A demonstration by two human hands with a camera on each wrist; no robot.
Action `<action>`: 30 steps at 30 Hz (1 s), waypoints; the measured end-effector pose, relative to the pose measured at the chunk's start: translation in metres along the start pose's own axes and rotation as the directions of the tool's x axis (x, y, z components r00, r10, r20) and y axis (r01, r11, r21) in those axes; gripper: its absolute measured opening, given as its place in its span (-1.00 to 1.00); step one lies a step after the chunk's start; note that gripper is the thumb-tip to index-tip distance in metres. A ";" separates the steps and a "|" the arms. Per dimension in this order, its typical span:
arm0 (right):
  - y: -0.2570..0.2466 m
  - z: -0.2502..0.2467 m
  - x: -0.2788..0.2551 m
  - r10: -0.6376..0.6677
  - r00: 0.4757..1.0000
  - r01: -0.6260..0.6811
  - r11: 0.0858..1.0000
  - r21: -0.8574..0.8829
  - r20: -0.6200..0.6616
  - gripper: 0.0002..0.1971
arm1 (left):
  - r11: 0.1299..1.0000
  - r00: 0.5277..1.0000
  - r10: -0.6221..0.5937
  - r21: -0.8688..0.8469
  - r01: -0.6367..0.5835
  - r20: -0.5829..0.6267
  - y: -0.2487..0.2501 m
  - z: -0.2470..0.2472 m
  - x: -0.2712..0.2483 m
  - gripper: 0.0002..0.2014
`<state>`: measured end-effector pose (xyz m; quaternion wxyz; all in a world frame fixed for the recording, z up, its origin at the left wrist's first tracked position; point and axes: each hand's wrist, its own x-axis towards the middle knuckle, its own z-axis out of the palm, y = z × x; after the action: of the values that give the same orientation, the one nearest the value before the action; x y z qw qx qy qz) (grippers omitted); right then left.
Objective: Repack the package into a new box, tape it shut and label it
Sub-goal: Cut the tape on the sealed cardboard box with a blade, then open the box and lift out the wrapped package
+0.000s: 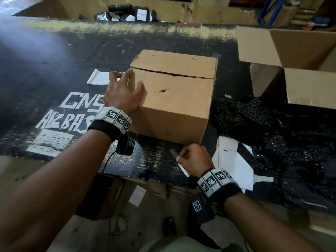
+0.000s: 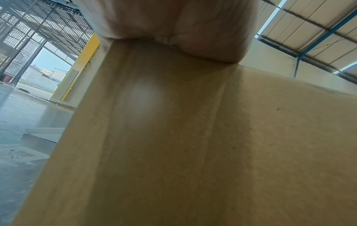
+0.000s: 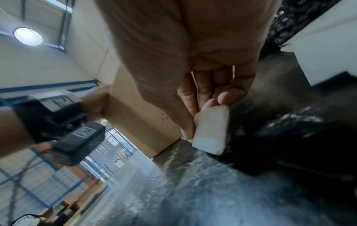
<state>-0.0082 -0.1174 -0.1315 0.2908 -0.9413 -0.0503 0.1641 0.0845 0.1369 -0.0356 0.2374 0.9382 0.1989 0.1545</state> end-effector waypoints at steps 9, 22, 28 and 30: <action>0.007 -0.034 -0.016 0.050 0.973 -0.027 0.994 0.102 -0.225 -0.68 | 0.999 1.000 0.029 0.015 -0.029 0.011 -0.002 -0.002 0.000 -0.44; -0.018 -0.112 -0.024 -0.239 0.861 0.470 0.708 0.527 -0.448 -0.20 | 0.506 0.979 0.064 -0.839 -0.197 -0.192 -0.052 -0.070 -0.043 -0.44; -0.005 -0.106 -0.030 -0.537 0.760 0.592 0.804 0.050 -0.366 -0.54 | 0.837 0.945 0.277 -0.526 -0.150 0.173 -0.109 -0.075 -0.100 -0.61; 0.000 -0.104 -0.029 -0.606 0.730 0.601 0.789 -0.127 -0.316 -0.65 | 0.887 0.928 0.350 -0.366 -0.282 0.131 -0.113 -0.063 -0.110 -0.68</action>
<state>-0.0003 -0.1781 -0.0421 0.3248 -0.8897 -0.3032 -0.1048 -0.0696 0.2037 -0.0613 0.3859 0.9131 -0.0110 0.1314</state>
